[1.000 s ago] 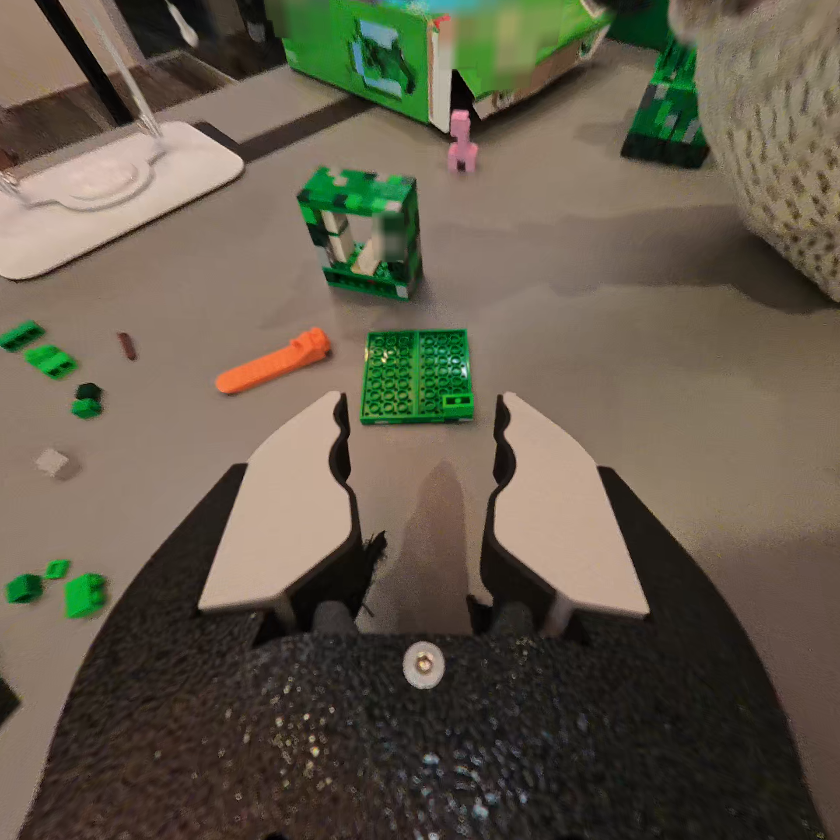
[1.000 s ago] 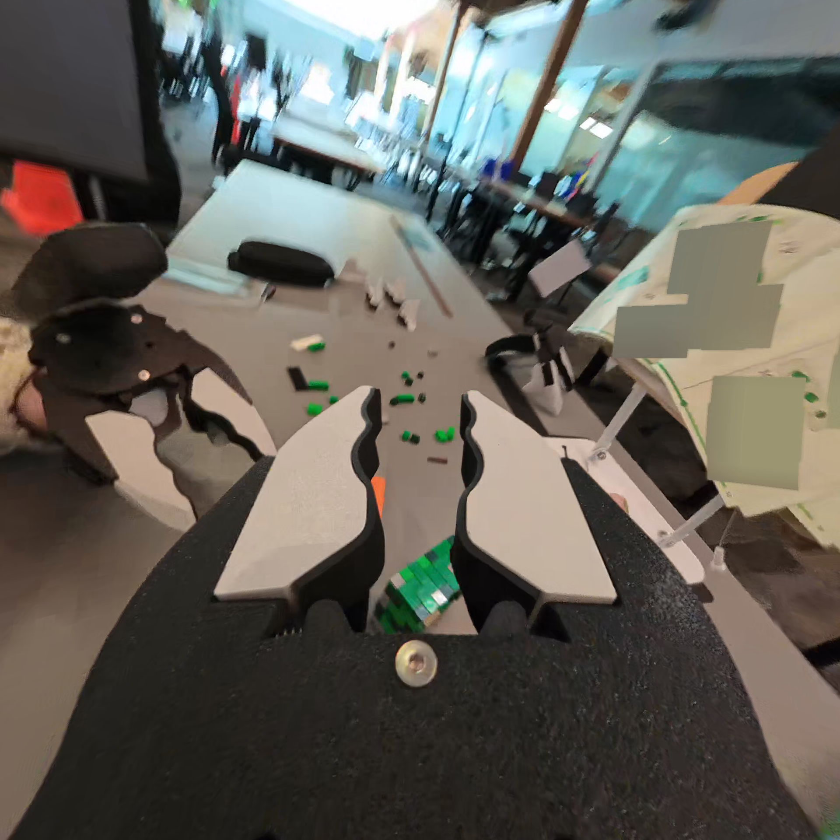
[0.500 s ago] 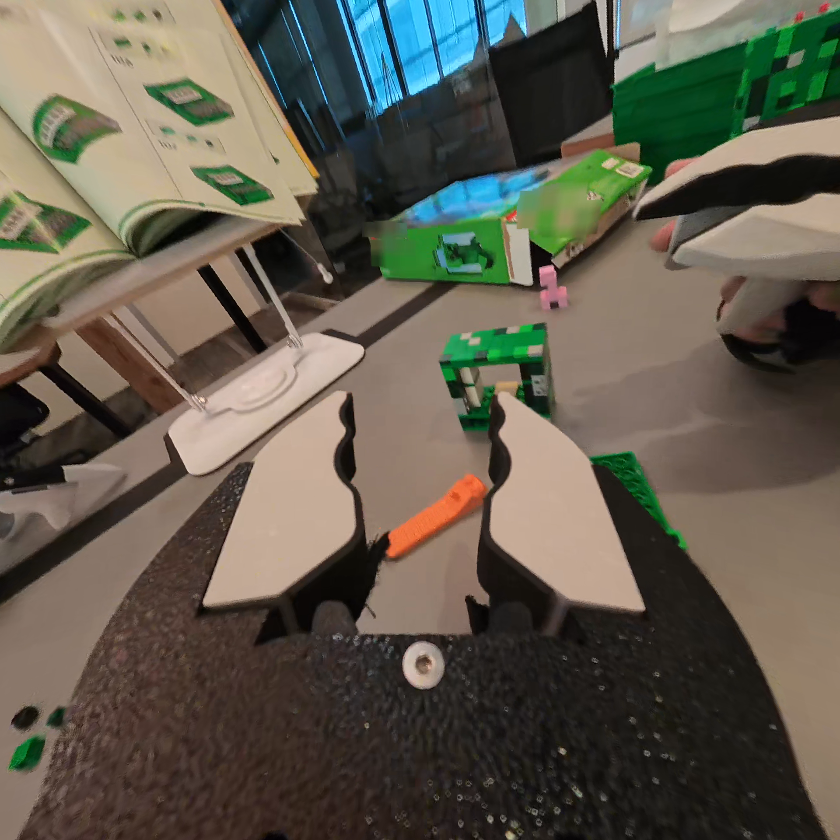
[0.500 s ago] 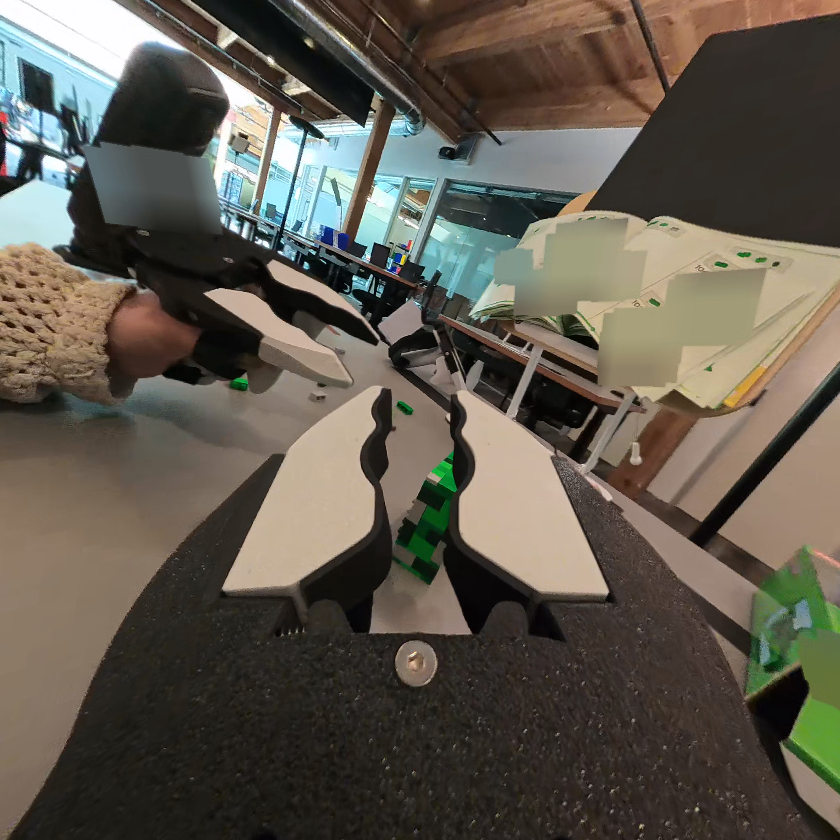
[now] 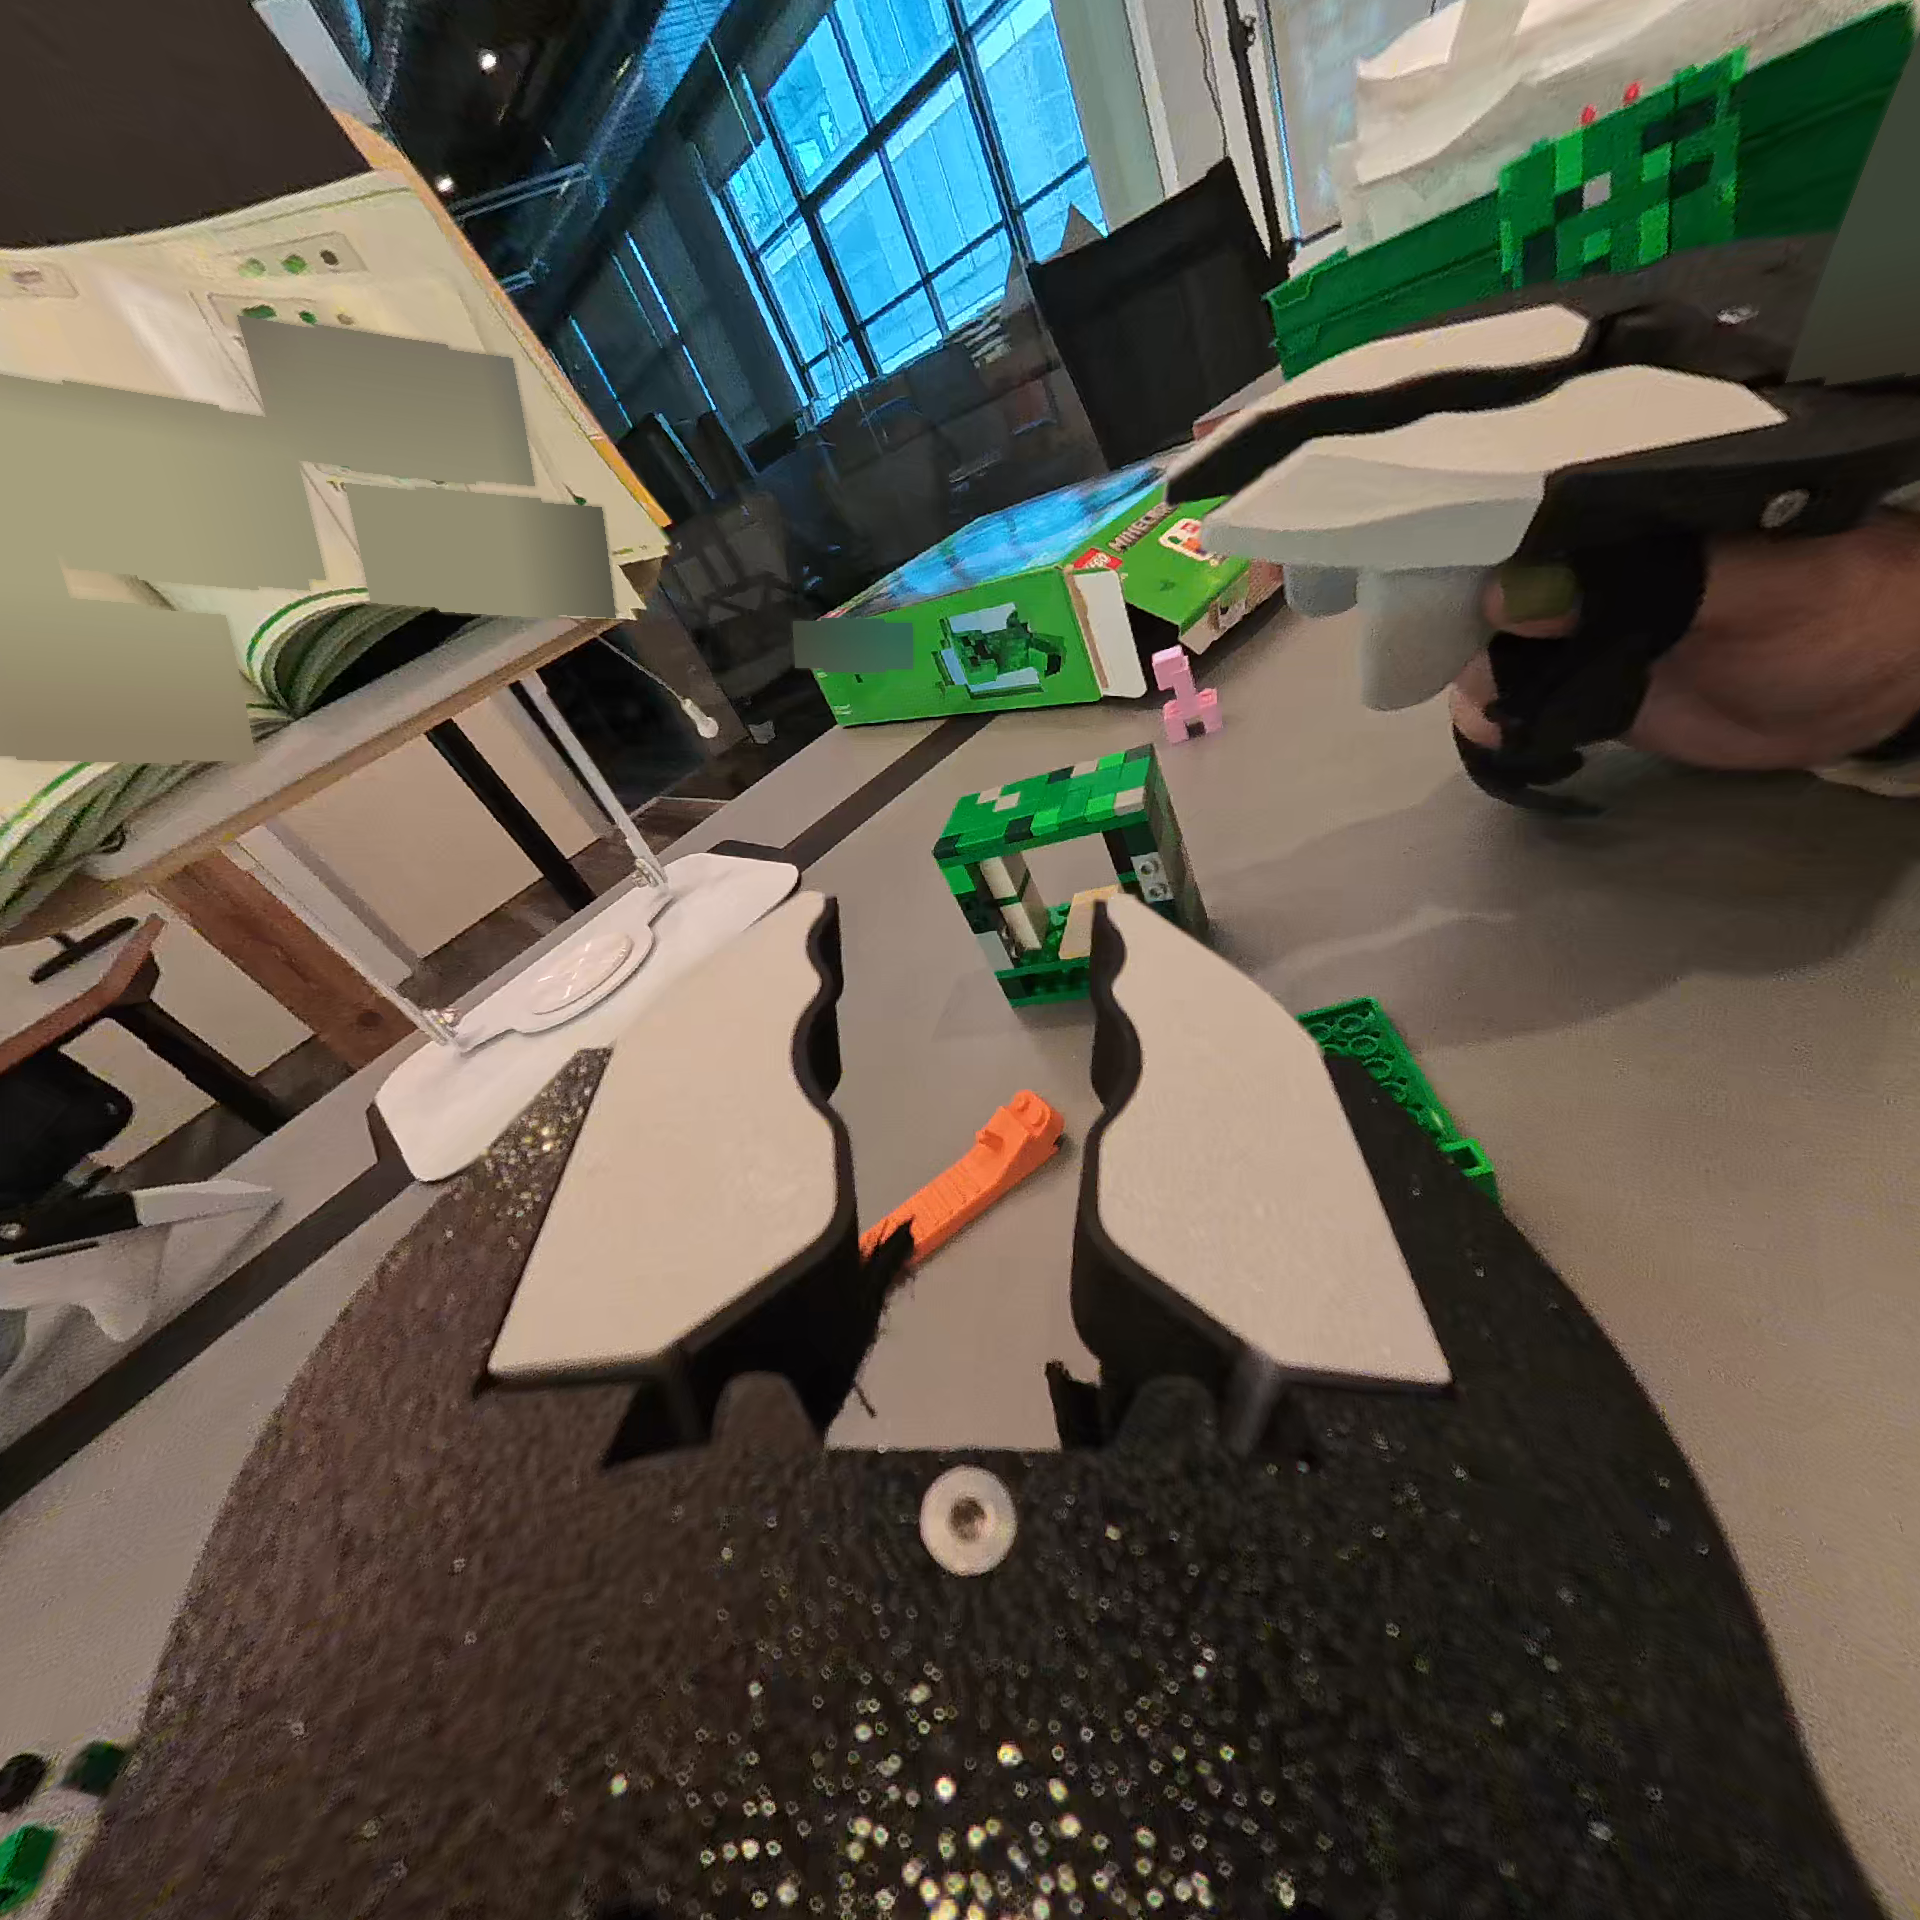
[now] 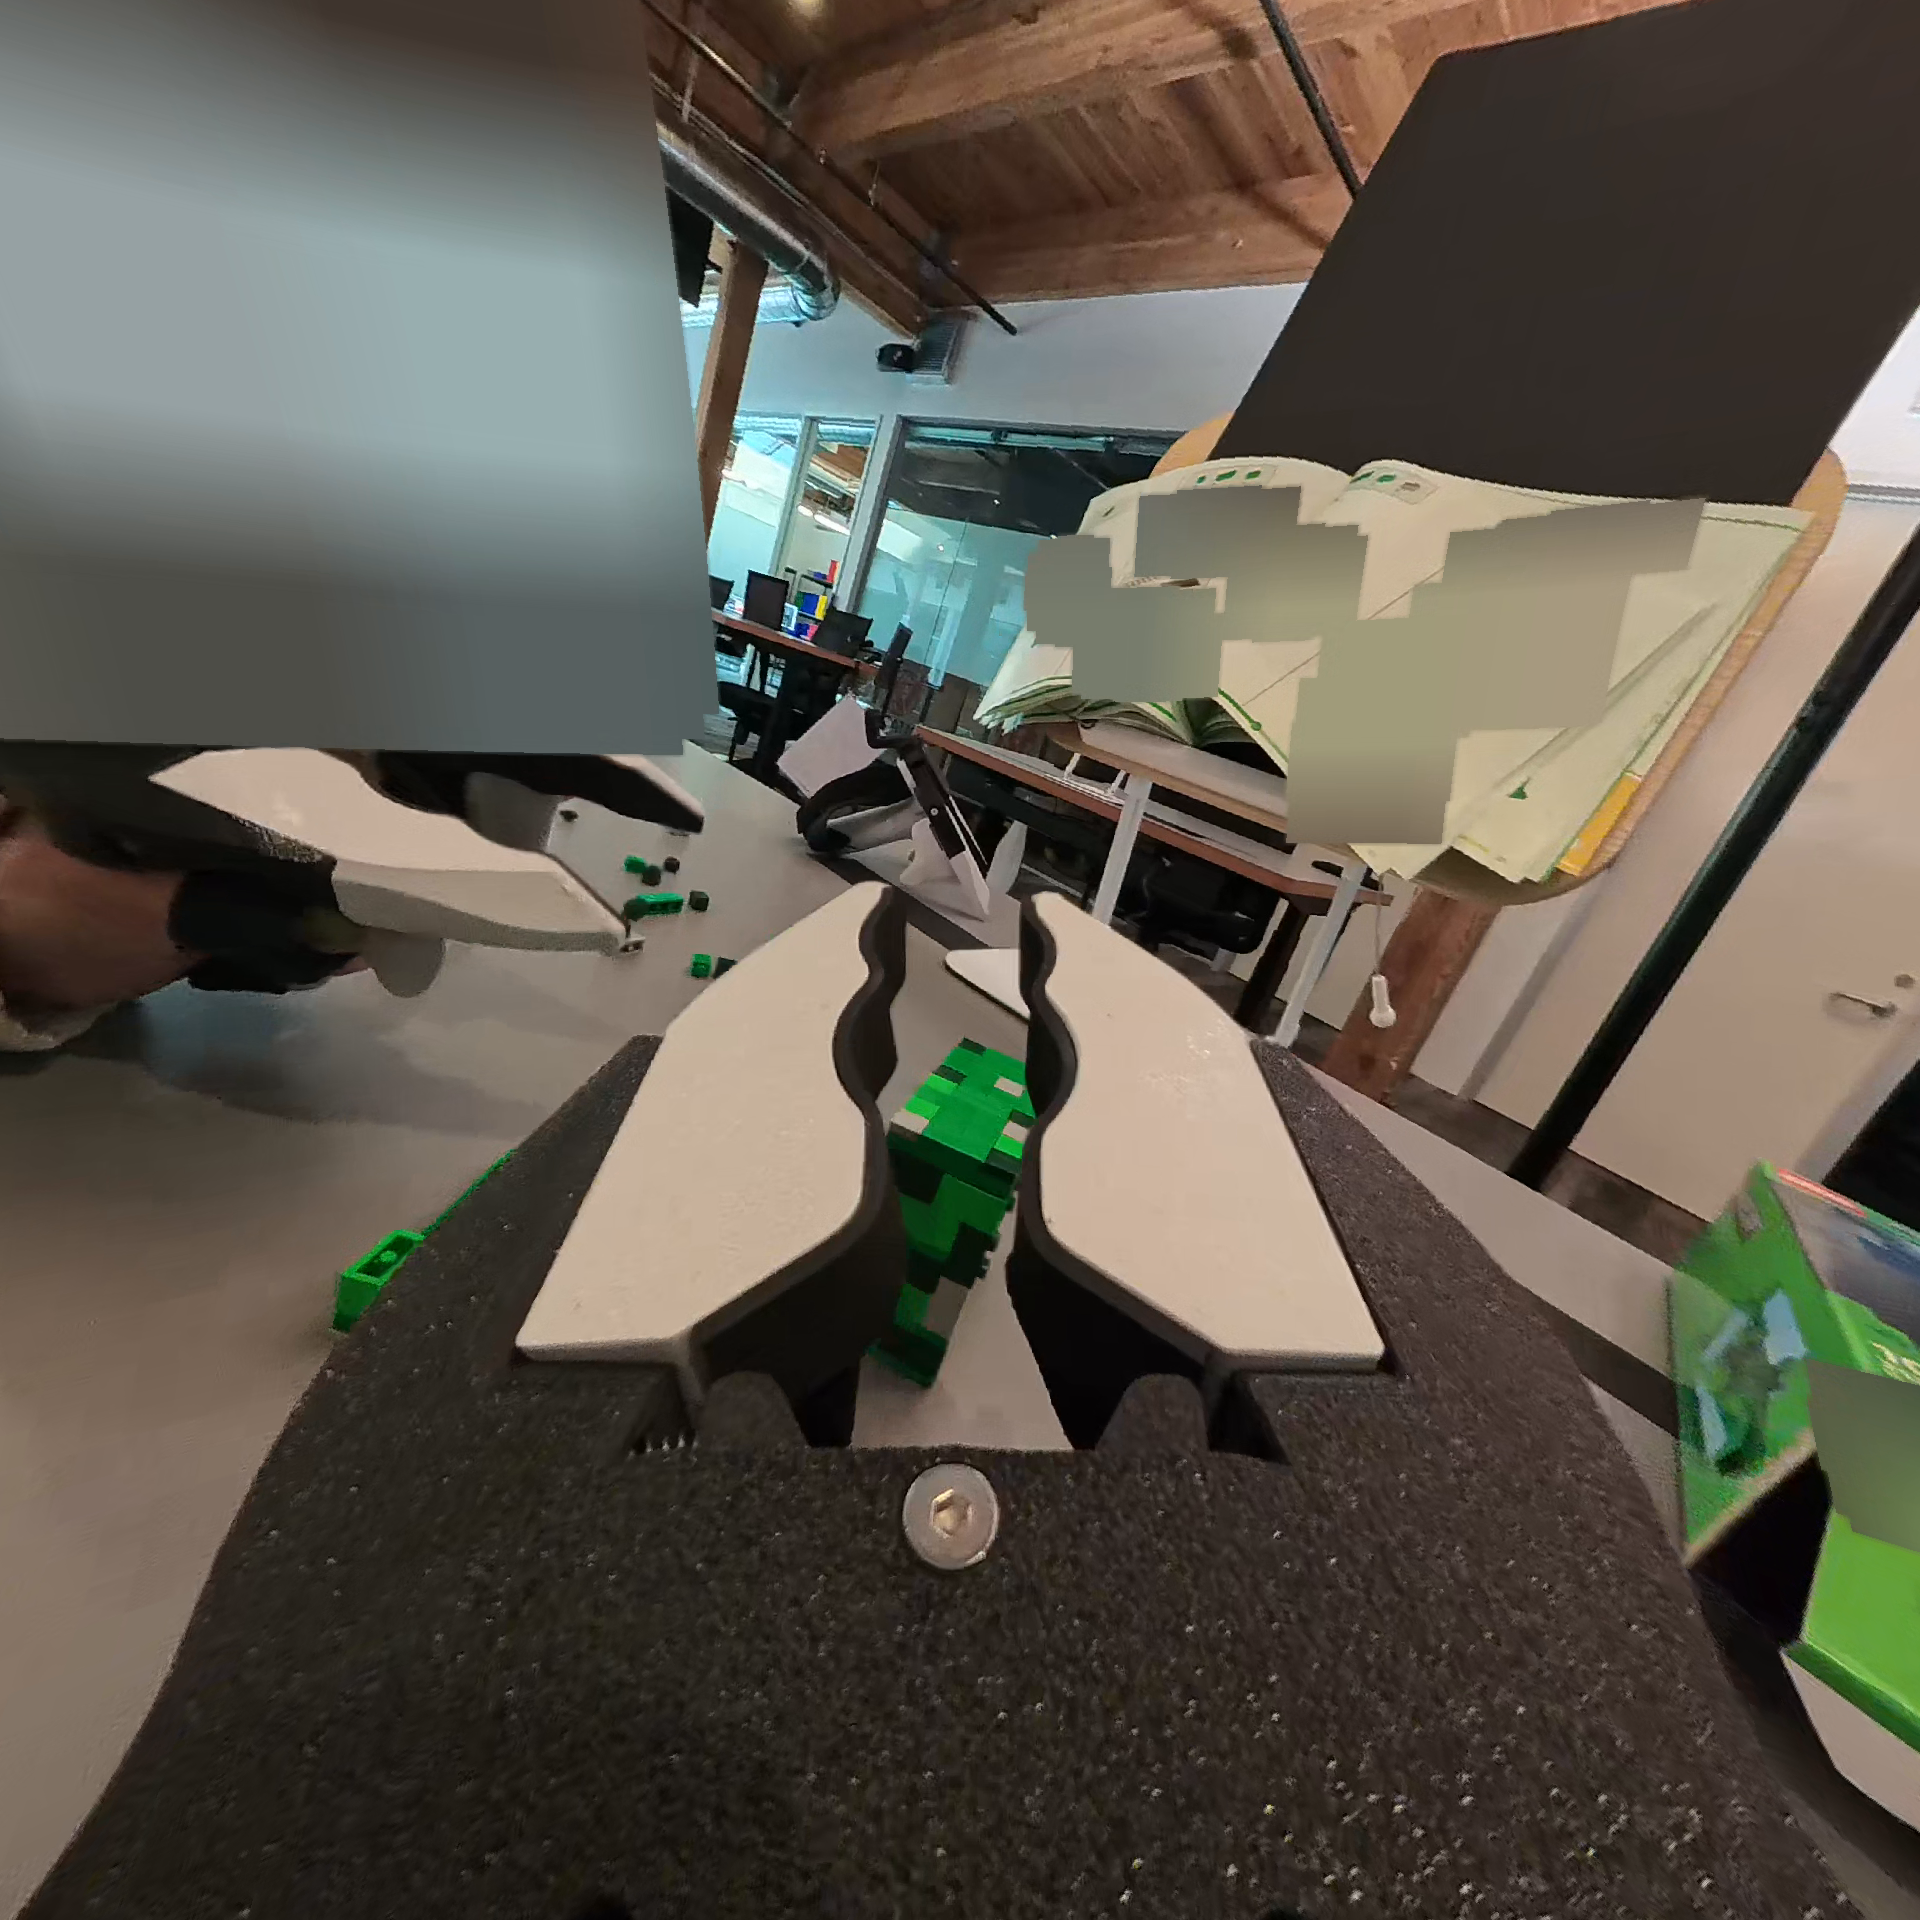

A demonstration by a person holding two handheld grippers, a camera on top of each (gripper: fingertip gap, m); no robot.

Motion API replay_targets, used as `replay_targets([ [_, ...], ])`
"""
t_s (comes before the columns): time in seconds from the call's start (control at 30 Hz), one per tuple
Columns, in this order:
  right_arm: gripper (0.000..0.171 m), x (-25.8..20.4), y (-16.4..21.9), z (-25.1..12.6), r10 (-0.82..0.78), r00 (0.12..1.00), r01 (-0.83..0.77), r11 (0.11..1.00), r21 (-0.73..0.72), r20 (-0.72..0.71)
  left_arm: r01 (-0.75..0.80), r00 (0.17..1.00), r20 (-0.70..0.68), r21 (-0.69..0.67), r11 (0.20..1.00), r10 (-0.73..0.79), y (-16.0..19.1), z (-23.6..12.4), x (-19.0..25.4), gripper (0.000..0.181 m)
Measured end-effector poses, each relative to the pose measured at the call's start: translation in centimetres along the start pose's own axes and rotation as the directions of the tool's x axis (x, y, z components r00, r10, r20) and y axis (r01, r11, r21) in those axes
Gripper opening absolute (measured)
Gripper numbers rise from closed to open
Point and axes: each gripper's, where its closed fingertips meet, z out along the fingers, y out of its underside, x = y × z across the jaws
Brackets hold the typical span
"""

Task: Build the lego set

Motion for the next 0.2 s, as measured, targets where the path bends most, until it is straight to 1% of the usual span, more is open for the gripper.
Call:
replay_targets([
  [0.2, 0.02, 0.0, -0.04, 0.18, 0.053, 0.998, -0.053, 0.999, 0.013, 0.023, -0.091, 0.996, -0.018, -0.016, 0.996, 0.091, 0.03, -0.06, 0.91, 0.044],
])
